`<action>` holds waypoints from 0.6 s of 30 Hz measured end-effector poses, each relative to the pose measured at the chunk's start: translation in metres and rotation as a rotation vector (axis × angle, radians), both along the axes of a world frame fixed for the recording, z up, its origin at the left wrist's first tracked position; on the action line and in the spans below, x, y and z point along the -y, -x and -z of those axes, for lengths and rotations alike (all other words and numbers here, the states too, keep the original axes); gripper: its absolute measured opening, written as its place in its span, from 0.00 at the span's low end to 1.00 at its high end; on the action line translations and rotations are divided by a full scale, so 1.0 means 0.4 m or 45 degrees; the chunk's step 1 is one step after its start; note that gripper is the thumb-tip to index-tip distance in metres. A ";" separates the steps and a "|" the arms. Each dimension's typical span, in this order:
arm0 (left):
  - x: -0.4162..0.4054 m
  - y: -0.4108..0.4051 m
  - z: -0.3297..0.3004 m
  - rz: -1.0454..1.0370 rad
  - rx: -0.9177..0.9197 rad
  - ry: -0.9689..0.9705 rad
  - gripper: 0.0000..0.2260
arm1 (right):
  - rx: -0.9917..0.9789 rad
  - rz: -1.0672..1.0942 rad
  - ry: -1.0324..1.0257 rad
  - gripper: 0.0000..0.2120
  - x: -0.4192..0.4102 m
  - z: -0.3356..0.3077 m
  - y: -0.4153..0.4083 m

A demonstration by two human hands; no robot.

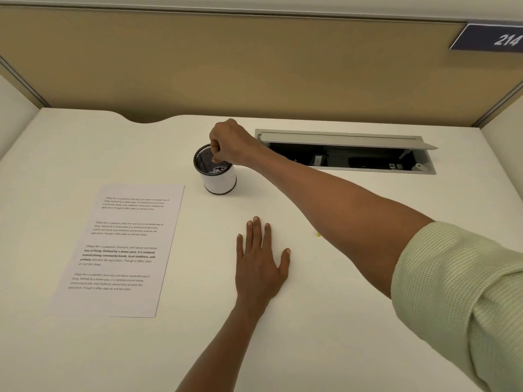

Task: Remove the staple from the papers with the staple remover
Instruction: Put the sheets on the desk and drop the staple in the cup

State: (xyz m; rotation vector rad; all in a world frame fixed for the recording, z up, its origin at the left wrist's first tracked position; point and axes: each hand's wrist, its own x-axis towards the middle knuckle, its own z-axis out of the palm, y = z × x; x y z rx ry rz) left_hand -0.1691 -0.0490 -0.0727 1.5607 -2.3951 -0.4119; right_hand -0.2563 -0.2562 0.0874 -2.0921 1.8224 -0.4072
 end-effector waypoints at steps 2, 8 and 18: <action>0.000 0.000 0.000 0.001 0.007 -0.003 0.32 | -0.022 -0.030 -0.020 0.05 -0.002 0.003 -0.002; 0.000 -0.001 0.001 0.001 0.012 -0.005 0.32 | -0.152 -0.111 0.025 0.18 -0.018 0.015 -0.001; 0.002 -0.002 0.006 0.005 0.032 0.011 0.32 | -0.148 0.084 0.312 0.10 -0.060 0.039 0.011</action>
